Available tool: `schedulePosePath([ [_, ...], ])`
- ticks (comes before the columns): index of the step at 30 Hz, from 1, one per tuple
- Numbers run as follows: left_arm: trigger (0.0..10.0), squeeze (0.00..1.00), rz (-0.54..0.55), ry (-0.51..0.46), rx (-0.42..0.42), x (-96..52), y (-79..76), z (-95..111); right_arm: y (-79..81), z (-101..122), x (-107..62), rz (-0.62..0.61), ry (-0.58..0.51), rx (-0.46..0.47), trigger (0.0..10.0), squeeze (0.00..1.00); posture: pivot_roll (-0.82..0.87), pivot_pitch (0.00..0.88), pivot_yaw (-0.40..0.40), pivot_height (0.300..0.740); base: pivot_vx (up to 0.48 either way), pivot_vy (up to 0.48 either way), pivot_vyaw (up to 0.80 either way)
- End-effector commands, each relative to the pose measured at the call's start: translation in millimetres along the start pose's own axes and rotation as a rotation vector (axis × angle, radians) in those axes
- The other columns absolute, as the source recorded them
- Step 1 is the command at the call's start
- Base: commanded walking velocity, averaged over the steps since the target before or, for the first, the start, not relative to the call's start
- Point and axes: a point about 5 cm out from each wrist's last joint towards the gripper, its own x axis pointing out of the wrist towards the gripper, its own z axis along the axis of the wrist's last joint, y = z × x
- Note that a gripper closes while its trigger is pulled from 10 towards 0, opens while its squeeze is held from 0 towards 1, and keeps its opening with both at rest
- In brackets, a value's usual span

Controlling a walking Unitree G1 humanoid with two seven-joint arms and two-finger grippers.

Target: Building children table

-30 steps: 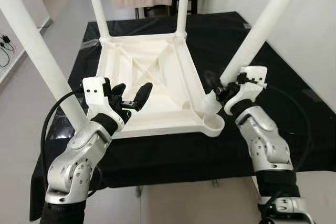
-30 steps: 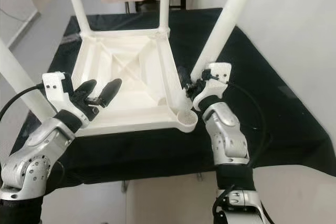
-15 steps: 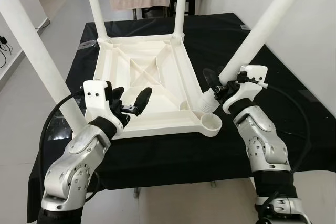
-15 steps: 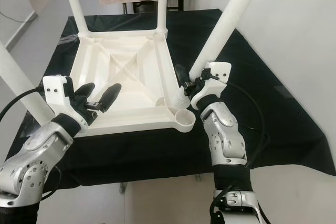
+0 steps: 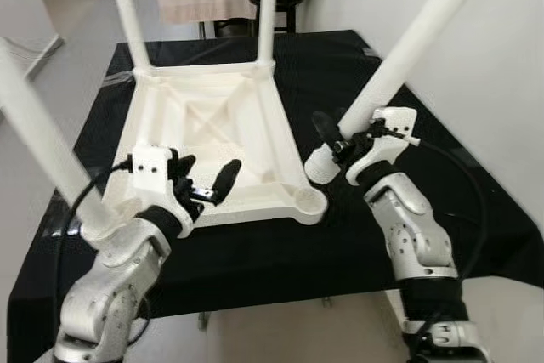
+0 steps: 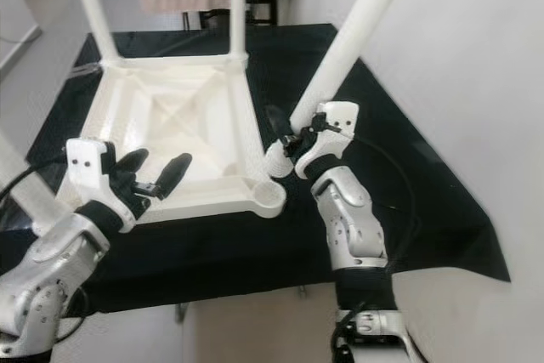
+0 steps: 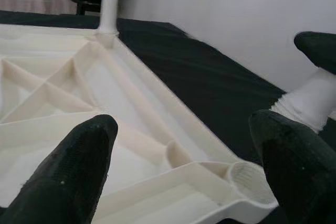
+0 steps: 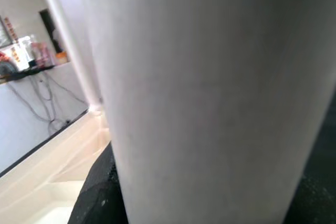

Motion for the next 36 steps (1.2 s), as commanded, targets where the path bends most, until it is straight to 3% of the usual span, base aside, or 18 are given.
schedulePosePath([
  [1, 10.0, 0.0, 0.013, -0.011, 0.044, -3.8, 2.6, 3.2, 4.7, 4.1, 2.4, 0.021, -0.031, 0.003, 10.0, 0.0, 0.0, 0.056, -0.024, 0.74, 0.0, 0.0, 0.0],
  [2, 10.0, 0.0, 0.022, 0.006, 0.095, -8.7, 5.8, -1.8, 5.3, 3.8, 2.2, 0.025, -0.032, 0.001, 10.0, 0.0, 0.0, 0.054, -0.019, 0.74, 0.0, 0.0, 0.0],
  [4, 10.0, 0.0, 0.026, 0.016, 0.116, -10.9, 7.2, -4.2, 5.6, 3.7, 2.1, 0.027, -0.032, 0.0, 10.0, 0.0, 0.0, 0.054, -0.019, 0.74, 0.0, 0.0, 0.0],
  [12, 10.0, 0.0, 0.054, 0.019, 0.122, -20.5, 13.7, -8.1, 6.8, 3.7, 1.7, 0.041, -0.033, 0.004, 10.0, 0.0, 0.0, 0.055, -0.018, 0.74, 0.0, 0.0, 0.0],
  [27, 10.0, 0.0, 0.015, 0.004, 0.139, -21.4, 11.7, -12.4, 10.8, 3.2, 2.1, 0.074, -0.018, -0.011, 10.0, 0.0, 0.01, 0.06, -0.023, 0.74, 0.0, 0.0, 0.0],
  [36, 10.0, 0.0, -0.019, 0.002, 0.138, -21.1, 9.7, -12.2, 8.4, 8.9, 3.1, 0.074, -0.045, 0.018, 10.0, 0.0, 0.03, 0.072, -0.025, 0.74, 0.0, 0.0, 0.71],
])
